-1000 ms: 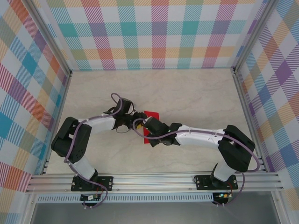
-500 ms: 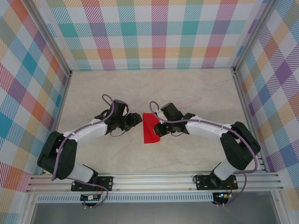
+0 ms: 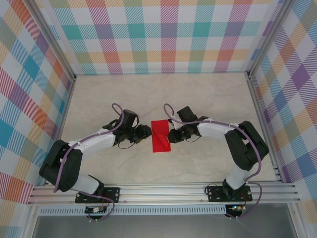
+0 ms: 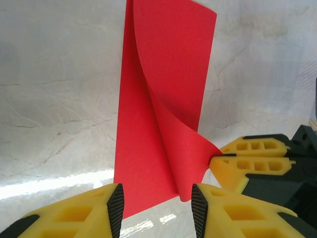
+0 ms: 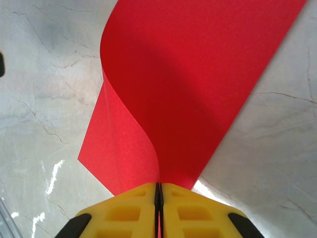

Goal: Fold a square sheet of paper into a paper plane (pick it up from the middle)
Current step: Fold the triangle a second time at the center of the table.

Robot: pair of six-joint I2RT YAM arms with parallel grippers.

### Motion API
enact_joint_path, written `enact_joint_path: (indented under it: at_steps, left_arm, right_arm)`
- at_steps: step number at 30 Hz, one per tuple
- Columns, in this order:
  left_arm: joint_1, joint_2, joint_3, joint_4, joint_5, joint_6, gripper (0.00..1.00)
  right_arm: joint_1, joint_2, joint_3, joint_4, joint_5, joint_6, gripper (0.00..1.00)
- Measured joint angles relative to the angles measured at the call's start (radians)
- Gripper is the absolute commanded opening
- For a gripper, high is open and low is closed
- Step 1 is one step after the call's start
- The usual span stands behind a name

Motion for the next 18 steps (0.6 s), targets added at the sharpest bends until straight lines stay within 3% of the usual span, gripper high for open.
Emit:
enact_joint_path:
  at_steps: [18]
  left_arm:
    - [-0.045,0.071,0.029,-0.001,-0.005,0.017,0.37]
  right_arm:
    - [-0.016,0.134,0.177,-0.124,-0.077,-0.144,0.15]
